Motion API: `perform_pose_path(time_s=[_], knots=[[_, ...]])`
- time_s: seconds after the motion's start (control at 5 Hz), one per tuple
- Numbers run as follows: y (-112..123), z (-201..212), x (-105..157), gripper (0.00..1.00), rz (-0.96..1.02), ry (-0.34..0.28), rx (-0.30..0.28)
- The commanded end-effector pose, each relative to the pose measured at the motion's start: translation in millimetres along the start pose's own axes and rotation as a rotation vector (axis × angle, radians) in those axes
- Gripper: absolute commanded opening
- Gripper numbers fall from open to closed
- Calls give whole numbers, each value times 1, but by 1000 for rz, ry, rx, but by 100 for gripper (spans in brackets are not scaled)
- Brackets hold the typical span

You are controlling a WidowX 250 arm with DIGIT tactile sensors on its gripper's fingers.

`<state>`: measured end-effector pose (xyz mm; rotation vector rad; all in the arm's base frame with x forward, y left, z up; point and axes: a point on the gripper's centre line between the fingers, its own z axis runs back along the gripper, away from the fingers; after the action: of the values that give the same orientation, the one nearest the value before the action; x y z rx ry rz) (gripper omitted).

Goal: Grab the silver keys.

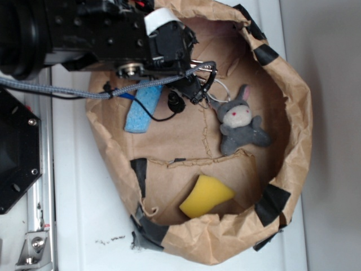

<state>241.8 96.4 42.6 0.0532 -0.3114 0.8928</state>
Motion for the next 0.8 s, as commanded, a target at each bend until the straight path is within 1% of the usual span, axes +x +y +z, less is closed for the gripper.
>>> perform_pose_path(time_s=[0.0,0.2,0.4,0.6], knots=[[6,65,10,0,24,93,-22],[-13,115,2,0,-69,270,-187],[-38,162,14,0,-131,287,-241],[-53,148,20,0,-156,246,-188]])
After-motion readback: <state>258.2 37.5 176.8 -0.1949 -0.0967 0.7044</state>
